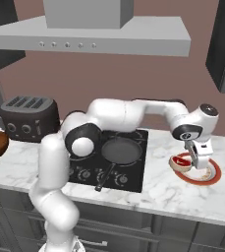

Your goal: Place one of the steaks on the plate and the other in the bowl. Then place the bowl in the fridge.

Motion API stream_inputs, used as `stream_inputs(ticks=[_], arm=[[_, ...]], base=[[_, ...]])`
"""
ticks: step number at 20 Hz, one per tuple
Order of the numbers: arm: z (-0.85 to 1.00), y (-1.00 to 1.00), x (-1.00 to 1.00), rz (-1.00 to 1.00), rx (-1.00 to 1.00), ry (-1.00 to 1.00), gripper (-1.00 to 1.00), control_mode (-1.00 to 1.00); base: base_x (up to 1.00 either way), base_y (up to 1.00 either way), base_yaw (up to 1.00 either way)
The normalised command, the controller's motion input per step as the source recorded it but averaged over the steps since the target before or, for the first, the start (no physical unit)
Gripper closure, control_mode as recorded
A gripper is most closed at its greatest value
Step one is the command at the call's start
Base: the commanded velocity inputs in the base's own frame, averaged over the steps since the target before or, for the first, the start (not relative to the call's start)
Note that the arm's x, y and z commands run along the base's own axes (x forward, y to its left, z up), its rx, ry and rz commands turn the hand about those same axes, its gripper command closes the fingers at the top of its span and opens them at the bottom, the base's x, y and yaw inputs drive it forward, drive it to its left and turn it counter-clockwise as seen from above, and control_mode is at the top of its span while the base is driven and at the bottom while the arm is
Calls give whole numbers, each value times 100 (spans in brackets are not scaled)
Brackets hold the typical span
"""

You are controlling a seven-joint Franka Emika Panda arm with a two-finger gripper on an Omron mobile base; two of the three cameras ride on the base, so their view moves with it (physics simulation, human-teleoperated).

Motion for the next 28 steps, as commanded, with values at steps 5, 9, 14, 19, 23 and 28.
stream_inputs(ticks=[5,9,14,19,23,28], arm=[[17,100,-49,0,-14,-1,-100,-100],[39,100,-36,0,-8,-11,-100,-100],[56,100,-2,7,-1,-16,-100,-100],[69,100,0,20,0,-9,-100,-100],[66,98,5,29,0,-1,-100,-100],[30,100,4,39,-4,0,-100,-100]], base=[[0,0,0],[0,0,0],[0,0,0],[0,0,0],[0,0,0],[0,0,0]])
